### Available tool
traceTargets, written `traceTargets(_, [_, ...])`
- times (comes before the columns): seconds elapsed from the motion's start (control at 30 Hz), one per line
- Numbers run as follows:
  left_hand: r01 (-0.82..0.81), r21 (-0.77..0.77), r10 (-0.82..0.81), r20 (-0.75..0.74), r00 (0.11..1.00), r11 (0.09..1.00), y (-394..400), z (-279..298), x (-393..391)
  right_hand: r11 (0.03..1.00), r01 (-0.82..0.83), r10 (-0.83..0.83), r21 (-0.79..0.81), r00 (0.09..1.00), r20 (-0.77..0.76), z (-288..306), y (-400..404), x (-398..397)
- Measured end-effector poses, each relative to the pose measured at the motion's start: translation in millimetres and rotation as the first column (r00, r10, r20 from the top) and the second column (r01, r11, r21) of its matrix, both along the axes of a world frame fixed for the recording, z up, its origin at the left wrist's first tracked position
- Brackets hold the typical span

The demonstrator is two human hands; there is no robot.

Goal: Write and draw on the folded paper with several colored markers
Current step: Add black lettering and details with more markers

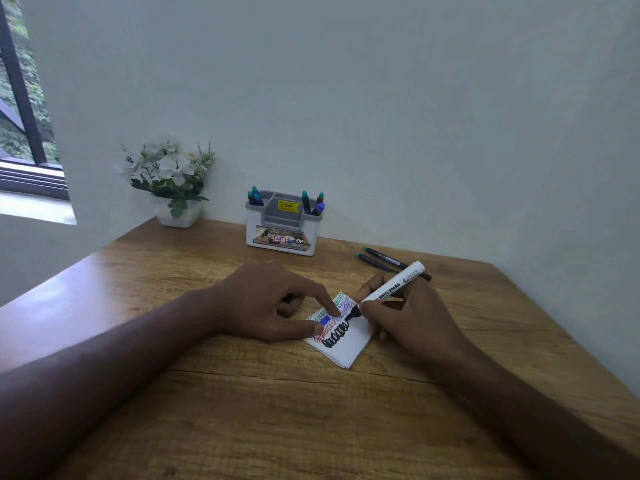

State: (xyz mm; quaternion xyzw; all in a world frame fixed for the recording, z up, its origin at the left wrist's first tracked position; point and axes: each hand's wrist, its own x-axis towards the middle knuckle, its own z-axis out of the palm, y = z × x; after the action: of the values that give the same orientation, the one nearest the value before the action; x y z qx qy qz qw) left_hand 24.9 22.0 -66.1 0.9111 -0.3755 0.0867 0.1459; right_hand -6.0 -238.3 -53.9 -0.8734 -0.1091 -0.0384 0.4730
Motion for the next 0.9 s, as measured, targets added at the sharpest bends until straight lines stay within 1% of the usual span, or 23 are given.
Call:
traceTargets(0.13, [-0.002, 0.002, 0.002, -0.005, 1.000, 1.000, 0.3, 0.6, -0.5, 0.999, 0.017, -0.017, -0.035, 1.000, 0.004, 0.3, -0.5, 2.1])
traceTargets(0.3, [-0.001, 0.004, 0.001, -0.006, 1.000, 1.000, 0.2, 0.2, -0.5, 1.000, -0.010, 0.010, 0.021, 1.000, -0.011, 1.2, -1.0, 1.1])
traceTargets(0.43, [-0.006, 0.009, 0.006, 0.008, 1.000, 1.000, 0.5, 0.2, -0.9, 0.999, 0.009, -0.008, 0.049, 1.000, -0.006, 1.4, -1.1, 1.7])
traceTargets(0.9, [0.002, 0.002, -0.002, 0.010, 1.000, 1.000, 0.9, 0.3, -0.8, 0.999, -0.003, 0.003, 0.052, 1.000, 0.008, 2.2, -2.7, 3.2])
